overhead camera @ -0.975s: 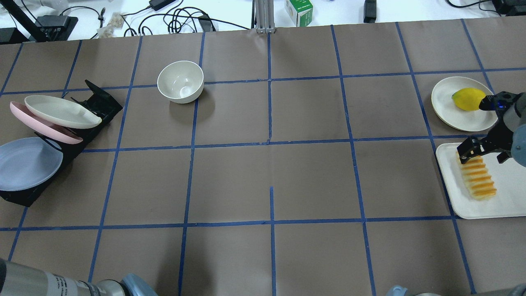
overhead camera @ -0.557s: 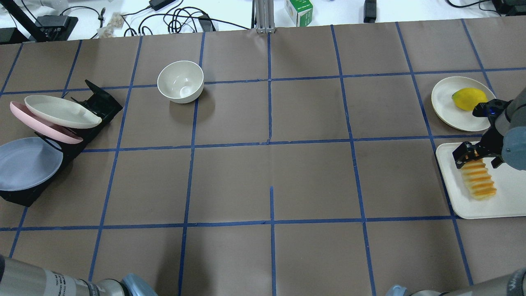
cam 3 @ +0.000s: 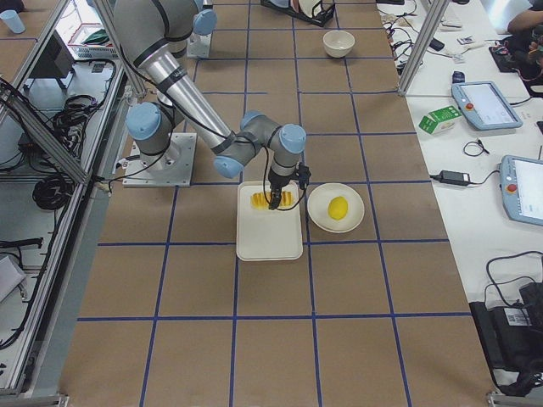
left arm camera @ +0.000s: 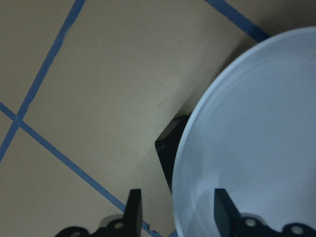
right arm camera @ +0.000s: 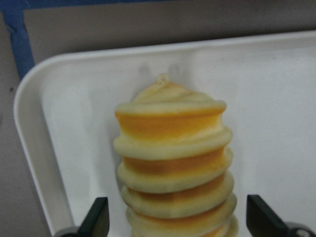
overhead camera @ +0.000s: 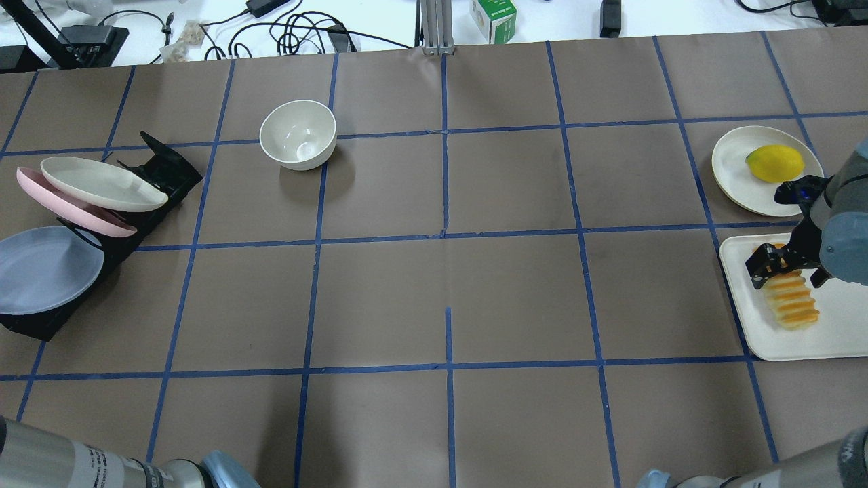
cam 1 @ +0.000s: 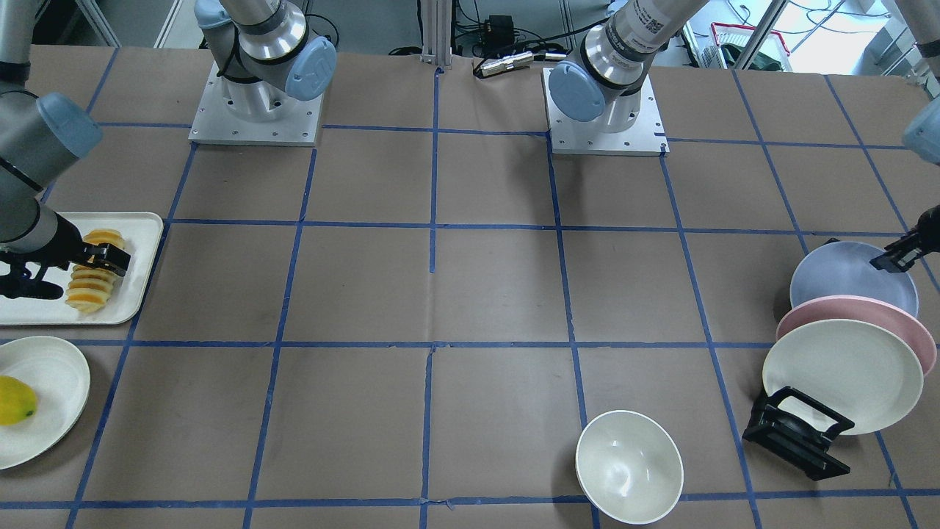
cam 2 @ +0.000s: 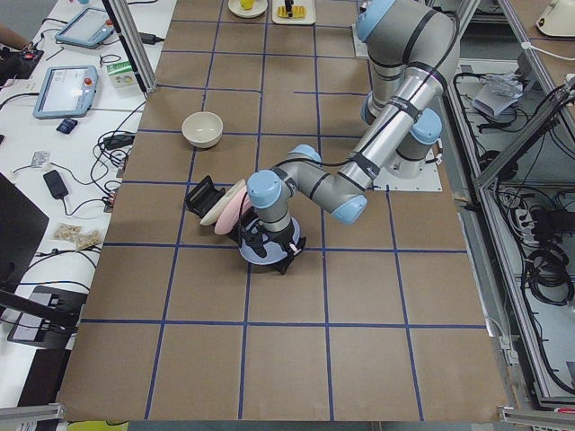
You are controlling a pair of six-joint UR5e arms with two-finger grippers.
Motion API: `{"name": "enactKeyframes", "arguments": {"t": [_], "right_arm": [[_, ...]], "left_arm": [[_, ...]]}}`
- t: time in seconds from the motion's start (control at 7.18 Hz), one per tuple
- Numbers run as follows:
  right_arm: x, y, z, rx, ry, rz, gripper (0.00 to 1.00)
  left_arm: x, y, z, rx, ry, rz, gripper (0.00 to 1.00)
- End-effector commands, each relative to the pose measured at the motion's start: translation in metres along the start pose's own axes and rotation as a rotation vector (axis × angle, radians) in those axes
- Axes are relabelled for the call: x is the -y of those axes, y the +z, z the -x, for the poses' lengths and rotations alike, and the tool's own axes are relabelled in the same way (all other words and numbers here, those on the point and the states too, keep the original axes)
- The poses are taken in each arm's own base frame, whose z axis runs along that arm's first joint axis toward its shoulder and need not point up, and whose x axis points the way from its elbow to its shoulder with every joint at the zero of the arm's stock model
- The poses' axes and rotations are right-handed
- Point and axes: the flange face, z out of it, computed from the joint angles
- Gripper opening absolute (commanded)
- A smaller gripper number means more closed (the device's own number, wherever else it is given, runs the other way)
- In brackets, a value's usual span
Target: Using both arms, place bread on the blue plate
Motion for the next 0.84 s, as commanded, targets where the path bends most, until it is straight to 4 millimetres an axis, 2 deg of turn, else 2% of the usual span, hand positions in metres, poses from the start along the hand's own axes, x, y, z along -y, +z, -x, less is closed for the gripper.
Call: {"name": "enactKeyframes", "arguments": {"t": [0.0, 0.14, 0.28, 0.42, 0.56, 0.7], "right_arm": [[0.003, 0.000, -0.001, 0.004, -0.002, 0.001, 0.13], [0.002, -0.003, -0.002, 0.000, 0.000, -0.001, 0.00], [0.002, -0.008, -0.001, 0.004, 0.001, -0.008, 0.00], [0.004, -0.023, -0.005, -0.012, 0.004, -0.033, 0.00], [0.005, -0.042, -0.004, -0.004, -0.005, -0.020, 0.00], [0.003, -0.077, -0.005, 0.035, 0.014, -0.023, 0.00]], "left_arm": [[-0.001, -0.006, 0.001, 0.002, 0.011, -0.004, 0.05], [-0.001, -0.002, 0.000, -0.001, 0.012, 0.004, 0.00], [-0.001, -0.015, 0.004, 0.004, 0.007, -0.012, 0.00], [-0.001, -0.015, 0.003, -0.003, 0.011, -0.009, 0.00], [0.001, -0.015, 0.003, -0.006, 0.015, -0.009, 0.00], [-0.003, -0.028, 0.004, -0.001, 0.022, -0.030, 0.00]]}}
